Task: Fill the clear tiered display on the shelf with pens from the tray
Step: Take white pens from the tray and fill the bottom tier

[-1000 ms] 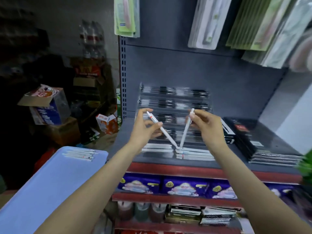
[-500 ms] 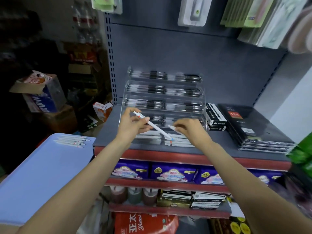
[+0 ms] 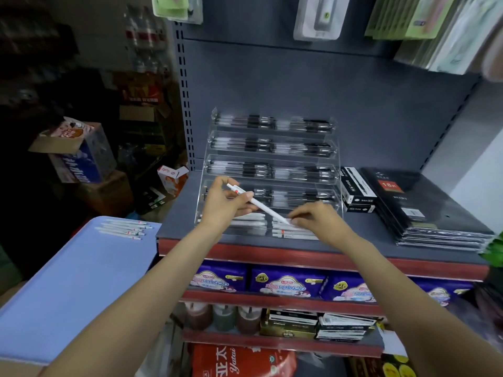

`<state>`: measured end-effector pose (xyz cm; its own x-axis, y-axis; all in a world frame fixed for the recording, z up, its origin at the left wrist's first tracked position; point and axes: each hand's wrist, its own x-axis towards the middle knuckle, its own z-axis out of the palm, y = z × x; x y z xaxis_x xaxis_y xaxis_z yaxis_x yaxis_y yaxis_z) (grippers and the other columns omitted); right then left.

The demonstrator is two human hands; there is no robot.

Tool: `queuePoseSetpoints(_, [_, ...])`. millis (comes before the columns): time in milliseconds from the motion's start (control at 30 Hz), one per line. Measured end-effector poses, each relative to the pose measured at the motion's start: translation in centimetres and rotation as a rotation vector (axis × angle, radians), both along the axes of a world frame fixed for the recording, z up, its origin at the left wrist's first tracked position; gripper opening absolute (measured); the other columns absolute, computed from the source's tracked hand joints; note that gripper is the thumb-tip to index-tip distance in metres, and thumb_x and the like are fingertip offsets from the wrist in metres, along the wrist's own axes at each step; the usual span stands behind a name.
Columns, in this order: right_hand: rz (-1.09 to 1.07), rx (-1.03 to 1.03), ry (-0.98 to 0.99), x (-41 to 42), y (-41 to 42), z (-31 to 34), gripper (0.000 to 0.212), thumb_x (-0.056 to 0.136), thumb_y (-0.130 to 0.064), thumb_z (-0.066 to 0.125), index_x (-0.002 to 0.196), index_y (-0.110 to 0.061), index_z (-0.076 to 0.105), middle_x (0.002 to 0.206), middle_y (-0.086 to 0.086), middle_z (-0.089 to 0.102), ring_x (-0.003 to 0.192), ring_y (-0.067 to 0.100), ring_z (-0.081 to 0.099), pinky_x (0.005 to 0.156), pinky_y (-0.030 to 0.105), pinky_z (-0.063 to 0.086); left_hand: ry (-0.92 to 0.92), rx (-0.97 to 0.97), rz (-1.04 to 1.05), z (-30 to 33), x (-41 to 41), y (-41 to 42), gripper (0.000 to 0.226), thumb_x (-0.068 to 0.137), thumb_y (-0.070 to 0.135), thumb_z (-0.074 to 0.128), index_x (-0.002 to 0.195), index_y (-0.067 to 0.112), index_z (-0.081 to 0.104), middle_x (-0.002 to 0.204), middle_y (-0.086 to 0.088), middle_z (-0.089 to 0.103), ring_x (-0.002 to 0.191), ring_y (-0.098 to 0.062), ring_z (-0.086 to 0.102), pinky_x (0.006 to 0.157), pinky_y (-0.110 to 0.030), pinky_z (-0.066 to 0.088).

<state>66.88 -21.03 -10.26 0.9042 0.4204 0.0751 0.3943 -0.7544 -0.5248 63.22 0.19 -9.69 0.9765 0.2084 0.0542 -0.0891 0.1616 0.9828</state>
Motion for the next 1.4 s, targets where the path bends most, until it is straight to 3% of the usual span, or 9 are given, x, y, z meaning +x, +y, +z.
queuePoseSetpoints(200, [-0.115,0.239,-0.034,-0.6,-1.8,1.2,0.018,0.091,-0.022,0.059,0.105,-0.016,0.069,0.092,-0.005,0.067,0.086,0.009,0.061,0.080,0.018,0.043,-0.014,0.024,-0.090,-0.5,1.5,-3.1,0.030,0.086,-0.005,0.060,0.082,0.015,0.037,0.080,-0.015,0.061,0.058,-0.015,0.070,0.058,-0.021,0.058])
queuePoseSetpoints(367, [-0.138,0.124,-0.108,-0.6,-2.8,0.9,0.019,0.086,-0.017,0.065,0.103,-0.012,0.072,0.094,0.001,0.070,0.082,0.009,0.059,0.074,0.013,0.041,-0.013,0.069,-0.133,-1.4,2.5,-6.0,0.024,0.083,-0.003,0.063,0.081,0.014,0.047,0.093,-0.015,0.058,0.083,-0.029,0.068,0.065,-0.020,0.057])
queuePoseSetpoints(467, [-0.161,0.015,-0.111,-0.4,-3.7,0.3,0.018,0.086,-0.017,0.066,0.100,-0.010,0.073,0.099,0.004,0.071,0.086,0.012,0.061,0.080,0.017,0.043,-0.098,0.515,-0.107,-2.1,2.8,-5.8,0.014,0.081,0.005,0.070,0.083,0.016,0.060,0.095,-0.003,0.066,0.088,-0.015,0.064,0.074,-0.017,0.051])
queuePoseSetpoints(533, [-0.183,-0.046,-0.114,-0.3,-4.0,-0.3,0.015,0.086,-0.017,0.065,0.098,-0.011,0.073,0.100,0.005,0.071,0.092,0.019,0.064,0.086,0.031,0.049,-0.123,0.794,-0.136,-2.7,2.9,-5.2,0.014,0.081,0.006,0.069,0.093,0.013,0.069,0.099,0.000,0.069,0.087,-0.008,0.060,0.079,-0.014,0.046])
queuePoseSetpoints(800, [-0.219,-0.257,-0.143,-0.1,-3.8,-0.8,0.019,0.087,-0.010,0.060,0.103,-0.014,0.071,0.110,0.008,0.064,0.102,0.027,0.061,0.087,0.037,0.050,-0.229,1.206,-0.267,-2.5,2.8,-5.0,0.021,0.090,0.009,0.059,0.107,0.013,0.070,0.106,-0.007,0.064,0.093,-0.018,0.062,0.087,-0.023,0.046])
queuePoseSetpoints(967, [-0.215,-0.082,-0.171,-0.8,-3.0,-0.8,0.018,0.086,-0.008,0.062,0.101,-0.010,0.071,0.099,0.007,0.070,0.082,0.013,0.060,0.082,0.025,0.049,-0.229,1.164,-0.284,-2.5,2.2,-4.8,0.023,0.090,0.017,0.060,0.112,0.017,0.066,0.108,-0.003,0.062,0.096,-0.015,0.060,0.088,-0.031,0.050])
queuePoseSetpoints(1200, [-0.129,0.196,-0.107,-1.1,5.3,1.7,0.018,0.088,-0.011,0.060,0.102,-0.013,0.071,0.094,0.000,0.070,0.079,0.007,0.057,0.069,-0.003,0.037,-0.270,0.930,-0.164,-0.7,0.4,2.5,0.023,0.088,0.014,0.063,0.110,0.016,0.066,0.097,0.004,0.063,0.082,0.003,0.056,0.073,0.000,0.039])
queuePoseSetpoints(1300, [-0.050,0.243,-0.123,-1.1,11.2,2.7,0.018,0.087,-0.009,0.060,0.100,-0.014,0.071,0.093,-0.001,0.070,0.077,0.006,0.057,0.068,-0.003,0.036,-0.241,0.942,-0.052,0.0,-0.7,8.5,0.023,0.088,0.011,0.062,0.110,0.014,0.066,0.095,0.002,0.064,0.079,0.004,0.057,0.071,-0.001,0.041])
queuePoseSetpoints(1400, [0.057,0.264,-0.119,-1.3,18.5,3.0,0.021,0.089,-0.008,0.057,0.103,-0.013,0.070,0.097,0.001,0.070,0.081,0.007,0.058,0.072,0.004,0.038,-0.159,0.915,0.092,-0.3,-1.6,15.6,0.021,0.088,0.010,0.061,0.109,0.011,0.066,0.098,-0.001,0.068,0.087,-0.010,0.062,0.079,-0.018,0.049])
